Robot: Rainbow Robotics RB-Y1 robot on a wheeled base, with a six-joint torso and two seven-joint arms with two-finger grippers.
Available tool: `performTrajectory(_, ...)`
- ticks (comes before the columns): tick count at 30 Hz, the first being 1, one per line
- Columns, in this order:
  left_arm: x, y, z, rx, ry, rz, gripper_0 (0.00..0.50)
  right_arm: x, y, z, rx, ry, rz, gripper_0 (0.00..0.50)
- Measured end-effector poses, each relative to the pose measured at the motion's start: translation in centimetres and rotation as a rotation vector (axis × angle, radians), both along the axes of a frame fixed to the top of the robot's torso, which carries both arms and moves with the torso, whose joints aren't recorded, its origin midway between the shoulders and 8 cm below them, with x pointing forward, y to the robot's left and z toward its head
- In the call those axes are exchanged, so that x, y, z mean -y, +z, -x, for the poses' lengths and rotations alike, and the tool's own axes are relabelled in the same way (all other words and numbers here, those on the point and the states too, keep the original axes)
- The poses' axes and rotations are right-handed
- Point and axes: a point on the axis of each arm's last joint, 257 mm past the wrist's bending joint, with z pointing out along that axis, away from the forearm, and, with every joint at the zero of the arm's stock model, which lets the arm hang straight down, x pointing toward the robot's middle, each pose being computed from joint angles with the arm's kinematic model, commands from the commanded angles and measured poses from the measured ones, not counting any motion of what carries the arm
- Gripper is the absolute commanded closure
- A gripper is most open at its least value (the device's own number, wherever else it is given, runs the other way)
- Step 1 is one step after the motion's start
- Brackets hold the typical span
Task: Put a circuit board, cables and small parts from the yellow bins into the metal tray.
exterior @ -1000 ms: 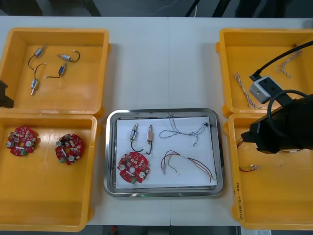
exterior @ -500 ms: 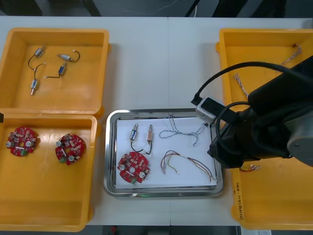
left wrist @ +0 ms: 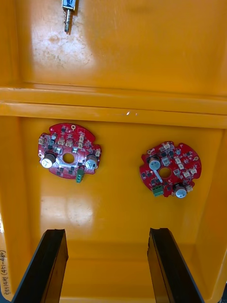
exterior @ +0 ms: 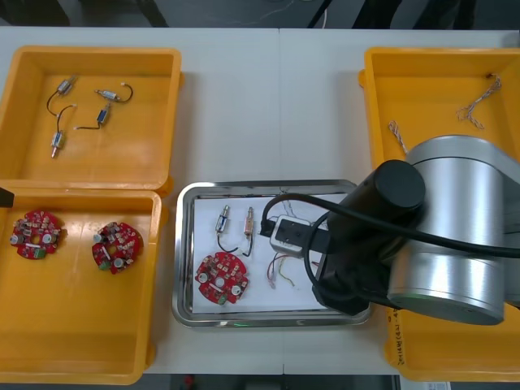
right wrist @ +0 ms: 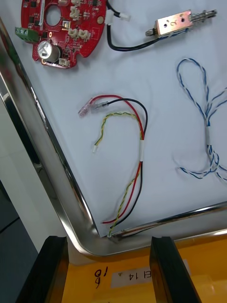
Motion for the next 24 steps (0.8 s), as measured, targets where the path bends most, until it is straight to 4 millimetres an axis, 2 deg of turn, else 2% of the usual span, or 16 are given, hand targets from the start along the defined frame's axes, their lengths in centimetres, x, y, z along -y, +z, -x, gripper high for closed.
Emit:
performTrajectory(7, 0.0, 0.0, 0.0, 0.0, 0.0, 0.0, 0.0, -2.9, -1.8, -0.4, -0.012, 0.052, 0.021, 0.0)
performTrajectory(14, 0.0, 0.0, 0.0, 0.0, -0.001, 0.0, 0.0, -5.6, -3.6, 0.4, -0.033, 0.114, 0.018, 0.0)
performTrajectory(19, 0.0, 0.0, 0.0, 0.0, -0.001, 0.0, 0.0, -6.6, -5.4, 1.6, -0.052, 0.179, 0.032, 0.0)
performTrajectory(24, 0.0, 0.0, 0.0, 0.0, -0.001, 0.0, 0.0, -6.7, -6.8, 2.5, -0.053, 0.23, 0.066, 0.0)
